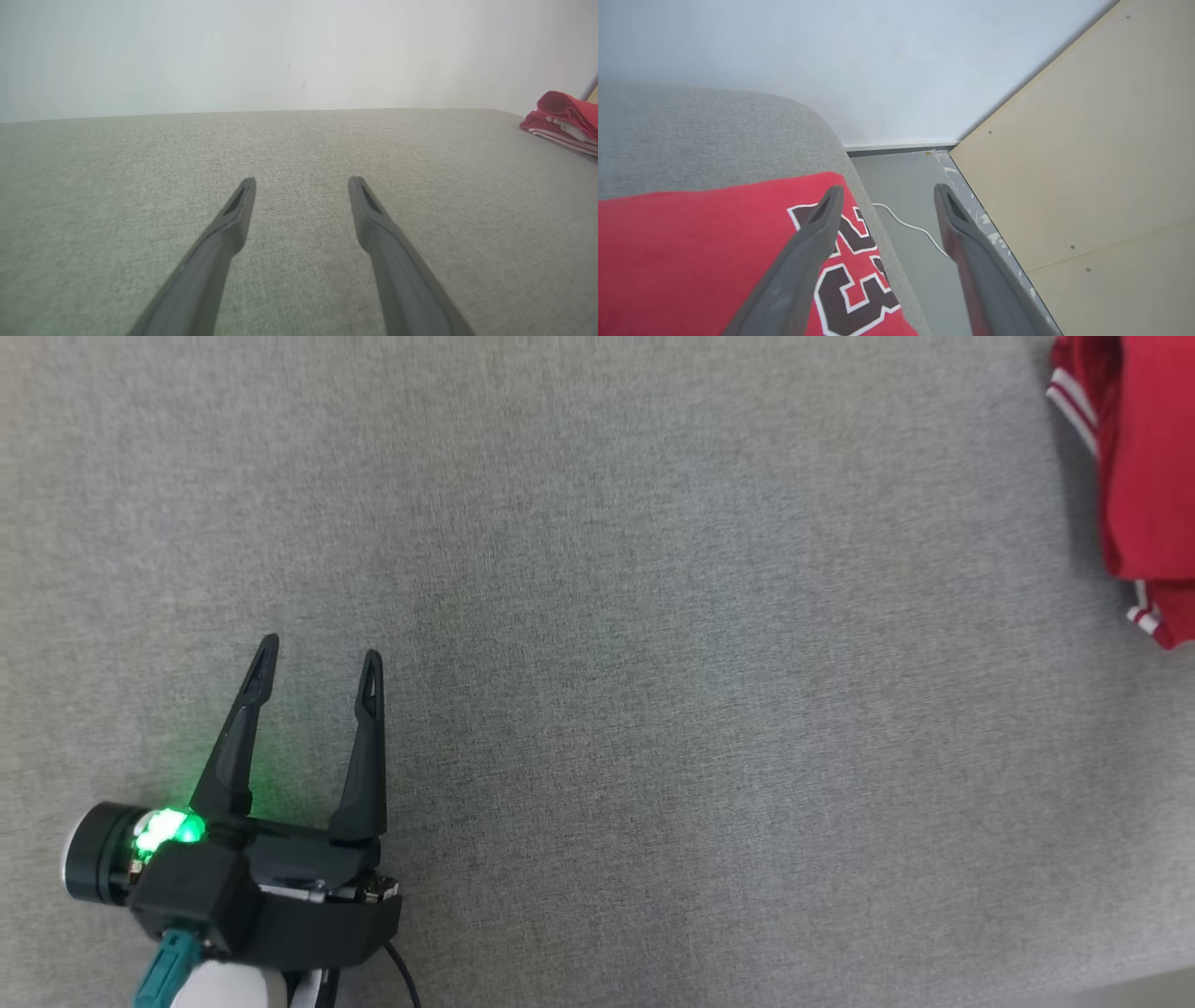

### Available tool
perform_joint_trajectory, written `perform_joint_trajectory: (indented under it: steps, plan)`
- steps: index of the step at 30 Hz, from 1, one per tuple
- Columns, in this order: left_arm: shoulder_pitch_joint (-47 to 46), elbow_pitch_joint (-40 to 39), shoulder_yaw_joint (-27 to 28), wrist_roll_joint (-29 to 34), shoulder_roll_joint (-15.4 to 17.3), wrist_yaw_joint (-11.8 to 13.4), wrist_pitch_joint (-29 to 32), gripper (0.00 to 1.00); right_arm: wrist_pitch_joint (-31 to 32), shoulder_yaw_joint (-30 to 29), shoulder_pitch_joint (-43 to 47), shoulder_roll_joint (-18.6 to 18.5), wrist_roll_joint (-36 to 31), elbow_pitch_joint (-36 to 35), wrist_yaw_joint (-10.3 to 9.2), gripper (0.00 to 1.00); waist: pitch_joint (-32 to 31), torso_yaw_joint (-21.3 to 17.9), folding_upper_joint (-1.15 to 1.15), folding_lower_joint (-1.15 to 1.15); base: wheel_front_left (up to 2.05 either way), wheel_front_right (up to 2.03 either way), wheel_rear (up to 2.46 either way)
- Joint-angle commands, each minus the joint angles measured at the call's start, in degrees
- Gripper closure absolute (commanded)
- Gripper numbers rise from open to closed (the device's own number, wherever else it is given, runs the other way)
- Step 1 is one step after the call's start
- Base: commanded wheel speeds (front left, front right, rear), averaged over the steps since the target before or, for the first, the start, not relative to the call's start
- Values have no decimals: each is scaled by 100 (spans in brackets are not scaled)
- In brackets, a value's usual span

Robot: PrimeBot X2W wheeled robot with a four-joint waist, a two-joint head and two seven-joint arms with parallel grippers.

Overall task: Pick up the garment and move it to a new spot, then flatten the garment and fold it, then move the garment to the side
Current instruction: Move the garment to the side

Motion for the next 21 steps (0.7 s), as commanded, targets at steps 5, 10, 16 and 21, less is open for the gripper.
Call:
perform_joint_trajectory:
  steps: [5, 10, 16, 21]
  plan:
    - [143, 136, 39, -105, -76, 58, -7, 0, -716, 174, 464, 431, 262, -193, -14, 0, -672, 2, -1, 0, 0, 0, 0]
    - [423, 262, 220, -226, -149, 121, -7, 0, -1491, 274, 1381, 1029, 698, -583, -14, 0, -1313, 79, -1, 0, 0, 0, 0]
    - [860, 442, 528, -478, -227, 227, -7, 0, -2163, 494, 2740, 1879, 968, -1276, -14, 0, -2062, 184, -1, 0, 0, 0, 0]
    - [1162, 607, 558, -551, -257, 256, -7, 0, -2511, 692, 3776, 2244, 1196, -1611, -14, 0, -2553, 331, -1, 0, 0, 0, 0]
